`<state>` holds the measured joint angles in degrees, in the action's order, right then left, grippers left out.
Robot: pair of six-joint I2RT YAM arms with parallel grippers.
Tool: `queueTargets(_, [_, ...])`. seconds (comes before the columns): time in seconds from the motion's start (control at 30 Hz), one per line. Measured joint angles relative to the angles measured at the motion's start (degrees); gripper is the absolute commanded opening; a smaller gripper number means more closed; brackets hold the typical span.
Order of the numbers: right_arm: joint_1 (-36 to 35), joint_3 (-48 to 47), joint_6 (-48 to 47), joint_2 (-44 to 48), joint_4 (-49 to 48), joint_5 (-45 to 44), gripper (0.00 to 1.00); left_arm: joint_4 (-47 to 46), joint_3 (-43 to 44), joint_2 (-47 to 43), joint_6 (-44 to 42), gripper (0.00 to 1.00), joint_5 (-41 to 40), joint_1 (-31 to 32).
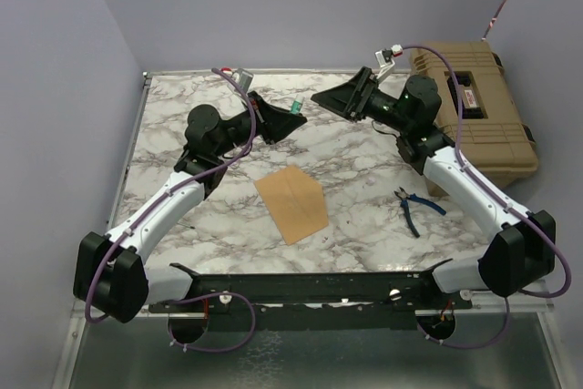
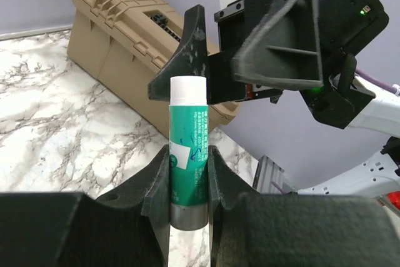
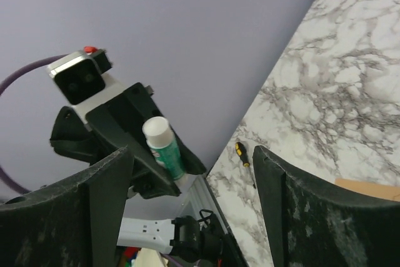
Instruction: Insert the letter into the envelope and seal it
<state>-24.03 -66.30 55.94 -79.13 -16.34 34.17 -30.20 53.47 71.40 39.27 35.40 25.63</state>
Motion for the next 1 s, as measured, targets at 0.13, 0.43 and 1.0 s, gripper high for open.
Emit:
queueTargets(0.13, [-0.8,-0.1,1.1,0.0,-4.1,2.4,0.75,-0.8,0.0,0.6,1.1,0.0,0.0,0.4])
queueTargets(0.43, [-2.4,-3.0,-0.3,-1.9,-4.4,3.6,0.44,-2.9,0.0,1.8,1.9,0.0,1.7,3.0])
queueTargets(1.0, [-2.6,-3.7,-2.0,-2.0,-2.8,5.9,0.34,-4.9,-0.6,2.0,4.4,0.0,1.7,3.3])
